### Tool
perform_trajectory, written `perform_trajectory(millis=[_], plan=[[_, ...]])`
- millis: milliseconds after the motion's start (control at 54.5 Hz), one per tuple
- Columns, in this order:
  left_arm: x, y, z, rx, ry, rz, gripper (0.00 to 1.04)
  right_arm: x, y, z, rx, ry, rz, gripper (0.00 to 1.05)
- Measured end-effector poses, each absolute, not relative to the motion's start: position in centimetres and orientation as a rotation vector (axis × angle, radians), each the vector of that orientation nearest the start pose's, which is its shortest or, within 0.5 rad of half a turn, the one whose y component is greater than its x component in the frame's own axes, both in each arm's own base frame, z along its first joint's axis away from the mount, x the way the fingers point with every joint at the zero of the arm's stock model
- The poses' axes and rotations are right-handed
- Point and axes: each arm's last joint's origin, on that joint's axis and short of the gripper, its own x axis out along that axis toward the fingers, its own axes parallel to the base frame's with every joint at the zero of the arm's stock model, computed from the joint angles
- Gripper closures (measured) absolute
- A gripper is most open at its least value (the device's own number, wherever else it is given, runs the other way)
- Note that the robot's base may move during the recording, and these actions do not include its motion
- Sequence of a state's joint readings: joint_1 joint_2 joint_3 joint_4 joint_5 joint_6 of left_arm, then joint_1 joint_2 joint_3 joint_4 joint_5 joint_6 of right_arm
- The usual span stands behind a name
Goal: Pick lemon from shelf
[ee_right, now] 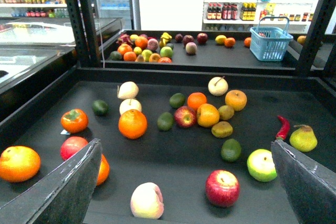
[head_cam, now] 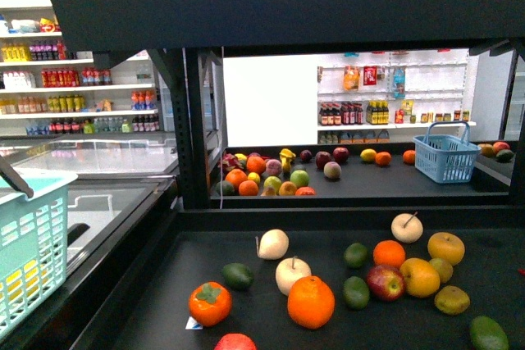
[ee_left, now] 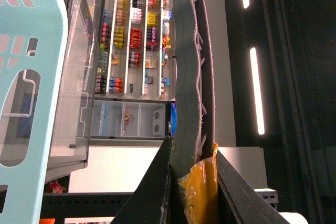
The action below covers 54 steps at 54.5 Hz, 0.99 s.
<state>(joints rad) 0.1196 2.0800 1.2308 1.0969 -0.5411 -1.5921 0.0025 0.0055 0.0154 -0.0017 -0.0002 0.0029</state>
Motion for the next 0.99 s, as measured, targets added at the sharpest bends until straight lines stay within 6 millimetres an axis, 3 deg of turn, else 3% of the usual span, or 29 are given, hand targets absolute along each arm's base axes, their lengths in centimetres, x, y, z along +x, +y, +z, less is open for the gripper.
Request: perform_trajectory(millis=[257,459,643,991], plan=[[44.3,6.0,20.7,-1.538,-0.633,0.309,0.39,9.7,0.0,16.8,0.003,-0.008,0.003,0.07],[44.2,5.9,20.0,-1.517,-0.591,0.334,0.07,9.7,0.0,16.8,0.003,-0.008,0.003,0.07],[43.6,5.9,19.9,-1.5,-0.554,0.351,0.08,9.7,0.0,16.8,0.003,-0.008,0.003,0.07],[41.6,7.1,21.8,-1.435,-0.537,0.402,0.08,9.7,0.0,16.8,0.003,-0.008,0.003,0.07]])
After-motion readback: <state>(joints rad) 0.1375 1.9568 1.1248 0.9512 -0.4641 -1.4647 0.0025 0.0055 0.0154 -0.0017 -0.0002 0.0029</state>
